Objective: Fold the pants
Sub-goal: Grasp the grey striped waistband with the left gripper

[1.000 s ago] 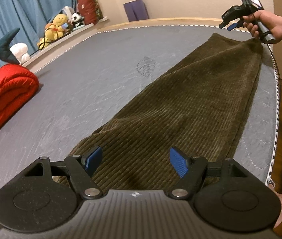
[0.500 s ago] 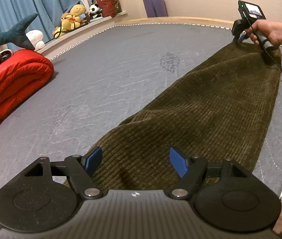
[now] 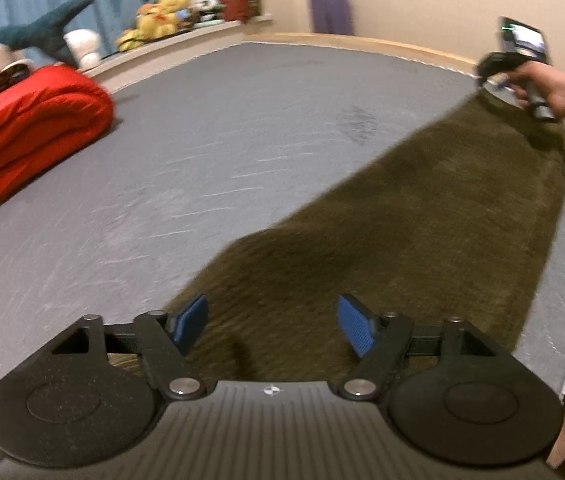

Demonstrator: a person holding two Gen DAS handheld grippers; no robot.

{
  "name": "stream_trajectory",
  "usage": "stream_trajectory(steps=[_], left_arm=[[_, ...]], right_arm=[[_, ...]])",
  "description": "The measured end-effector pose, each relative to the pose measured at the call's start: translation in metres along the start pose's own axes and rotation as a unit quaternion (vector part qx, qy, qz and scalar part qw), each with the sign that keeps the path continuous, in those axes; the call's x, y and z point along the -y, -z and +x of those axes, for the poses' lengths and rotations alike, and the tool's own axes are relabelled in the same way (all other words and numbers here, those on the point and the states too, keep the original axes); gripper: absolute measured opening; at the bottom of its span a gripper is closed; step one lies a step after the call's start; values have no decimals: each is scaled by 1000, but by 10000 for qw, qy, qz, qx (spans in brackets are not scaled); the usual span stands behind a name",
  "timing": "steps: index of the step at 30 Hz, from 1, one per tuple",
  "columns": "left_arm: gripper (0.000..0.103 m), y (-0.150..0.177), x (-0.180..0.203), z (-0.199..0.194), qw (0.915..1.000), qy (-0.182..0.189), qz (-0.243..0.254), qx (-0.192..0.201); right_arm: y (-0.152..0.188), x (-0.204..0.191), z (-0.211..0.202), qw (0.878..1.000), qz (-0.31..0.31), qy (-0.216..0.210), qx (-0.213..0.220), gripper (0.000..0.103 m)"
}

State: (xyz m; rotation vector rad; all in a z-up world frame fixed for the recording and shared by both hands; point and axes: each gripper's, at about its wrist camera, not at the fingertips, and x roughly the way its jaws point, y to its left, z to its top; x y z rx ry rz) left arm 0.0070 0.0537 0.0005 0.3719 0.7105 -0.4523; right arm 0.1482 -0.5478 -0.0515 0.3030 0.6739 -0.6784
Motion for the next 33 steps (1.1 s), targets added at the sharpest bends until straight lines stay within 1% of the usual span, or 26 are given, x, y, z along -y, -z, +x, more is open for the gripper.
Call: stream_trajectory(steps=[1,2,4,5,6,7,8,9,11,14,15,16,17,18,19,20,21,22,23,24,25,26,27,28,30,33], left_arm=[[66,1,-10,-1,9999,-80,-138,11],[62,3,-19,-2,9996,-135,-262,24],[46,9,-43,-1,9980,-220,-589,18],[41,14,-55,5,9967,-370,-687,-231],[30,23,-69,20,9908,-711,-806,-817],[7,37,-84,34,9800,-1007,-996,-1395],[7,48,-98,37,9747,-909,-1330,-1549],[7,49,-109,31,9729,-739,-1663,-1428],[9,47,-121,12,9686,-593,-2099,-1197],[13,45,-134,-17,9660,-577,-2416,-719],[13,45,-137,-20,9648,-637,-2459,-679],[13,48,-141,-22,9627,-742,-2493,-744],[13,54,-146,-19,9592,-881,-2510,-962],[10,64,-151,-12,9539,-972,-2544,-1260],[6,71,-154,-8,9494,-953,-2621,-1442],[5,77,-157,-7,9463,-914,-2704,-1517],[5,77,-156,-9,9469,-911,-2701,-1489],[6,76,-154,-13,9481,-931,-2663,-1465],[6,74,-153,-17,9483,-919,-2688,-1417],[12,72,-153,-25,9468,-851,-2813,-1311],[24,73,-155,-34,9445,-806,-2954,-1188],[32,71,-158,-44,9421,-813,-3092,-1015],[44,70,-162,-55,9401,-843,-3194,-845],[49,70,-166,-63,9375,-874,-3289,-732],[52,77,-175,-78,9290,-880,-3537,-646],[52,93,-193,-90,9099,-805,-4010,-687]], right_arm=[[-4,3,-12,9999,78,-31,124,52],[-9,7,-24,9996,118,-91,229,52],[-16,15,-40,9991,153,-167,354,52],[-18,21,-48,9988,177,-210,398,52],[-19,29,-57,9985,202,-268,427,52],[-21,38,-63,9983,221,-313,439,52],[-21,49,-70,9981,244,-348,440,52],[-20,57,-77,9981,263,-358,430,52],[-16,76,-88,9982,263,-434,314,52],[-11,98,-102,9973,62,-732,-1,52],[-7,104,-106,9965,-23,-826,-99,52],[-4,110,-110,9955,-87,-924,-191,52],[-1,118,-114,9944,-128,-1013,-282,52],[3,125,-118,9930,-168,-1101,-399,52],[7,132,-121,9911,-212,-1199,-535,52],[12,138,-123,9888,-255,-1289,-712,52],[18,144,-123,9875,-317,-1254,-902,50],[23,145,-116,9885,-404,-975,-1086,50],[31,151,-107,9889,-480,-448,-1336,51],[37,160,-100,9869,-416,-182,-1545,54],[40,170,-99,9859,-115,-299,-1640,51],[38,179,-102,9849,290,-484,-1636,51],[34,183,-107,9849,511,-562,-1555,51],[27,184,-117,9870,636,-654,-1323,51],[21,181,-129,9878,681,-868,-1097,51],[24,168,-125,9841,645,-951,-1353,51]])
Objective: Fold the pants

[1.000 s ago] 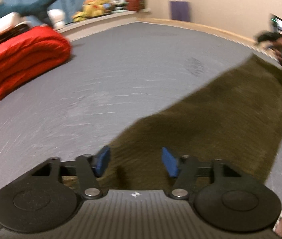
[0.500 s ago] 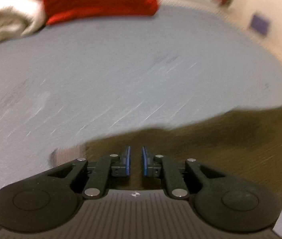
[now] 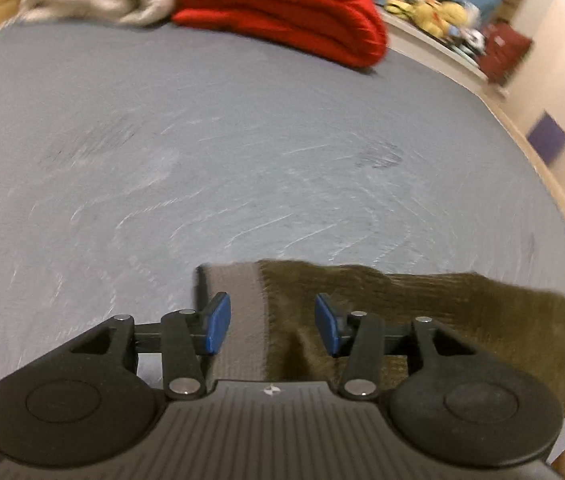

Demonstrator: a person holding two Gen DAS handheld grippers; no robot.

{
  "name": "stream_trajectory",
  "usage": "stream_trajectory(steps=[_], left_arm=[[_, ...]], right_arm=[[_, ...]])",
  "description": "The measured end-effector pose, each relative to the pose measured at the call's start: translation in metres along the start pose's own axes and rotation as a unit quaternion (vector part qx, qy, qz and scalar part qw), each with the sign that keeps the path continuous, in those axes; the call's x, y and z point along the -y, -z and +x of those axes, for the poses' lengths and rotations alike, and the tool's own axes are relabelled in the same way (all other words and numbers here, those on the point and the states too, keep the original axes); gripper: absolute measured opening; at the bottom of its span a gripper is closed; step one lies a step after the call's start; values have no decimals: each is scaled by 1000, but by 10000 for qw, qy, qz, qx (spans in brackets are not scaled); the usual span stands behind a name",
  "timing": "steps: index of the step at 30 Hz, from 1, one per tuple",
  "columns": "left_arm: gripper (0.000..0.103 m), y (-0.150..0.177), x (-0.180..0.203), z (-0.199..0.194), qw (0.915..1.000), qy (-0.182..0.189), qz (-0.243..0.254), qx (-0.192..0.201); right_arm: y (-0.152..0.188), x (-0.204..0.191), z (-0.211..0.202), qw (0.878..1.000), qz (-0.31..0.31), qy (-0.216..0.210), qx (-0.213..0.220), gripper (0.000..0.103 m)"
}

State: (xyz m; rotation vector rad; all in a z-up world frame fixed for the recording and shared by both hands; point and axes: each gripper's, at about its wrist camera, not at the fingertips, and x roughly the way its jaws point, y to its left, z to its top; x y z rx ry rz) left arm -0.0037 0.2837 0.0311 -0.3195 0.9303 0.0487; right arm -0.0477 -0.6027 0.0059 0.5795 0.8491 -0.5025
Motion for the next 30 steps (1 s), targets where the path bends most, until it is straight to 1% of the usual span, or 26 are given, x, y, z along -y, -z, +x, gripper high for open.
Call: stream_trajectory(steps=[2,3,4,6,7,8,9,10,11,13,14,15,16,17,18,19,21,22,23,24,25,26,27,28,29,30], left_arm=[[53,4,-14,-2,9996,39,-232,-129],[57,7,-19,-1,9994,63,-272,-210],[61,10,-23,1,9992,74,-273,-273],[63,15,-26,4,9988,151,-205,-418],[64,18,-29,8,9985,181,-174,-489],[64,20,-30,11,9981,201,-138,-572],[64,23,-32,17,9977,186,-107,-639],[54,25,-34,22,9975,164,-61,-691],[44,27,-33,23,9971,241,28,-720],[27,29,-26,15,9974,169,440,-541],[25,28,-26,6,9977,245,495,-400],[24,26,-27,-6,9981,422,392,-225],[24,25,-29,-18,9978,585,291,-93],[24,27,-31,-27,9976,635,257,-44],[24,30,-32,-30,9978,600,280,-77],[24,35,-31,-27,9980,491,352,-196],[27,45,-30,-9,9963,193,551,-631],[34,49,-30,0,9947,72,634,-804],[39,51,-28,4,9939,-48,722,-837],[50,49,-27,2,9944,-126,750,-736],[54,46,-26,-5,9956,-151,751,-537],[55,42,-25,-15,9966,-175,768,-236],[63,39,-23,-26,9963,-248,822,75],[68,36,-20,-35,9947,-320,892,405],[68,33,-16,-44,9922,-293,956,745],[67,29,-13,-48,9908,-160,978,918]], right_arm=[[5,-9,11,9996,-84,107,-253,51],[8,-9,17,9992,-125,193,-313,51],[9,-12,21,9989,-156,264,-353,51],[12,-22,29,9984,-211,380,-363,51],[13,-23,29,9982,-217,429,-351,47],[12,-25,31,9980,-213,506,-324,40],[12,-27,31,9974,-231,615,-290,22],[11,-25,32,9969,-252,700,-250,15],[9,-22,33,9974,-199,654,-216,13],[6,-18,31,9978,26,638,-149,10],[4,-18,27,9980,147,619,-62,10],[2,-18,23,9979,226,602,52,9],[0,-19,15,9976,315,585,180,9],[-3,-21,6,9973,409,538,286,9],[-5,-23,0,9969,432,547,370,9],[-5,-26,-2,9965,353,654,388,9],[-2,-27,8,9947,181,983,222,9],[2,-23,18,9931,195,1156,25,9],[6,-19,27,9914,226,1280,-158,9],[10,-16,34,9899,241,1371,-267,12],[11,-15,35,9895,236,1402,-249,16],[10,-18,33,9886,191,1481,-193,19],[9,-22,30,9873,121,1582,-116,24],[8,-28,24,9857,32,1682,33,27],[8,-34,16,9854,-37,1690,215,29],[5,-38,10,9853,-101,1656,408,32]])
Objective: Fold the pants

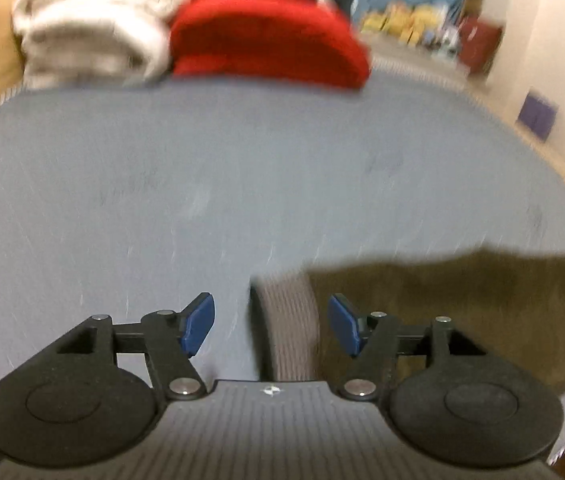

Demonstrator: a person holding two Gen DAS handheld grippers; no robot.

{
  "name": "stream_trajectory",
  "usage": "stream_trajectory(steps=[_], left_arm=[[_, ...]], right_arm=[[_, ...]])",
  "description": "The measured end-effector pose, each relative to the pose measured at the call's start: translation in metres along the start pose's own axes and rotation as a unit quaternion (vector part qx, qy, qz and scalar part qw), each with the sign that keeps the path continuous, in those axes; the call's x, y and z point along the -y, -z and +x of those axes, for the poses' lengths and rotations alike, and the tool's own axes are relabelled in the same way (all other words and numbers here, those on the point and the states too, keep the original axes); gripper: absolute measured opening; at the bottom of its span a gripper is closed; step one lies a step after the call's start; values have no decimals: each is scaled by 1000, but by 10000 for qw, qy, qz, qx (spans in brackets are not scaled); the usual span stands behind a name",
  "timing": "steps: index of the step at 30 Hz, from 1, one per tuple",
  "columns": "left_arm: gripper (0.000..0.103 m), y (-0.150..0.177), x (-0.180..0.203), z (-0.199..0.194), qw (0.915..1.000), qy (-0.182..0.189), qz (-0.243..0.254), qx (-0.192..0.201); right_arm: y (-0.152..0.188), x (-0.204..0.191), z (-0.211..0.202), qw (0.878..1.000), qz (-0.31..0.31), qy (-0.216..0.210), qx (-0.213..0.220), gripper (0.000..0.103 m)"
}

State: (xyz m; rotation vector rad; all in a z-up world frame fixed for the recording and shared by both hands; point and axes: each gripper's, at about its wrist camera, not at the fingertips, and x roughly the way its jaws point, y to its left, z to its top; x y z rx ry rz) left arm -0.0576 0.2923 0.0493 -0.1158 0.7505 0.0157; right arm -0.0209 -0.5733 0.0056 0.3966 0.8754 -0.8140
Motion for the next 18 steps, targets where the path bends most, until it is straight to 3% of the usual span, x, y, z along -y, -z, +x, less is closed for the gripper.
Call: stream_trajectory(steps=[2,3,4,6,7,9,13,15,18], left_arm=[[51,-7,7,1,9994,312,-53,171],[33,-9,10,6,9988,451,-65,184],[22,-11,15,15,9983,569,-33,150],[13,-12,26,39,9975,677,180,-73],[13,-11,28,53,9973,620,323,-241],[5,0,29,95,9935,50,596,-969],[6,-5,40,90,9933,-224,539,-1000],[11,-5,54,69,9948,-102,697,-736],[17,-1,66,51,9920,672,853,-639]], right_arm=[[-4,-7,-19,9989,-77,-189,434,38],[-5,-11,-25,9977,-131,-310,588,42],[-5,-16,-31,9963,-213,-441,710,44],[-3,-27,-37,9929,-427,-691,864,46],[-1,-33,-39,9913,-520,-809,901,46],[2,-43,-41,9875,-708,-1091,895,46],[8,-63,-51,9785,-1095,-1478,935,46],[10,-72,-62,9723,-1271,-1685,1010,48],[13,-81,-72,9629,-1532,-1950,1067,52]])
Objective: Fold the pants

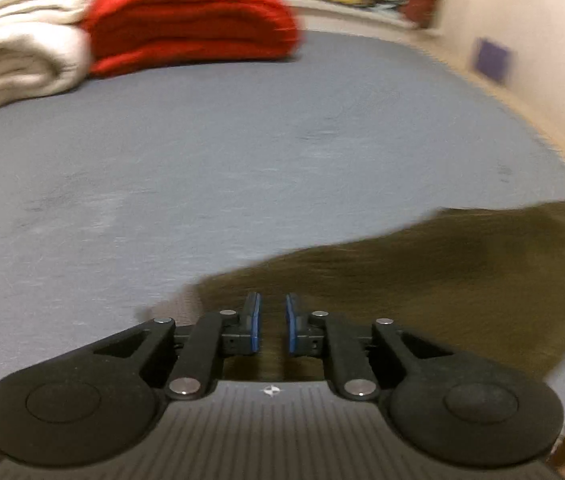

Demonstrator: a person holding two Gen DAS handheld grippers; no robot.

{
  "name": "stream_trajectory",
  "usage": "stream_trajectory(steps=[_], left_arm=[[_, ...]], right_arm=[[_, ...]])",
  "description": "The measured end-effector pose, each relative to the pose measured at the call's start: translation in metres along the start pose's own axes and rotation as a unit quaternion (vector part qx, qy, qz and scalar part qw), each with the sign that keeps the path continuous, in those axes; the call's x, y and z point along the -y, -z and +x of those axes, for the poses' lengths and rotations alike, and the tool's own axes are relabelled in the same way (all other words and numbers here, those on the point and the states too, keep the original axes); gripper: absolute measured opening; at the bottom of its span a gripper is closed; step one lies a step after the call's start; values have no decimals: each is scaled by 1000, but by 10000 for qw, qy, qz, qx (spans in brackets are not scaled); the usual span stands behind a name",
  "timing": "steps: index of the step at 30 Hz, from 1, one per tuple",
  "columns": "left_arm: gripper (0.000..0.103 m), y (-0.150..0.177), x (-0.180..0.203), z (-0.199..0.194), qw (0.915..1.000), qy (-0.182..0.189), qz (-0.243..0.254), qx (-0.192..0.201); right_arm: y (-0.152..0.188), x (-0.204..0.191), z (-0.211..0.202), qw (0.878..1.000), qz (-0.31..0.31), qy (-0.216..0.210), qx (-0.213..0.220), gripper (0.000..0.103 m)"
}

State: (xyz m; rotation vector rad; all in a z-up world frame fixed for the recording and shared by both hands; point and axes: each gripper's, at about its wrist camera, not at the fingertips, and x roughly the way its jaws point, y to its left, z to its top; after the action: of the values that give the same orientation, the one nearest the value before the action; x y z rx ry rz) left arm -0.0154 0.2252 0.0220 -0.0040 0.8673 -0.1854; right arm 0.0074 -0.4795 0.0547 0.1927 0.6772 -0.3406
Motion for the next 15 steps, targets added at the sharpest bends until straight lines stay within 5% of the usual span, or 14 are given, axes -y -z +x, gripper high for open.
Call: stream_trajectory(steps=[2,3,5,7,10,15], left_arm=[[38,10,14,4,9968,594,377,-372],[58,17,23,9,9919,856,673,-650],[65,40,48,19,9745,1056,1599,-1168],[66,55,64,21,9633,754,2320,-1118],[65,46,62,17,9715,708,2036,-990],[66,18,78,-14,9844,622,1648,-31]], right_arm=[[2,-5,-1,9999,-56,-78,-75,53],[4,-3,2,9999,-1,-84,-151,54],[7,4,4,9991,272,-47,-313,54],[8,16,5,9970,661,48,-392,54],[7,46,-2,9866,1579,161,-371,58],[28,87,-25,9675,2477,492,-151,59]])
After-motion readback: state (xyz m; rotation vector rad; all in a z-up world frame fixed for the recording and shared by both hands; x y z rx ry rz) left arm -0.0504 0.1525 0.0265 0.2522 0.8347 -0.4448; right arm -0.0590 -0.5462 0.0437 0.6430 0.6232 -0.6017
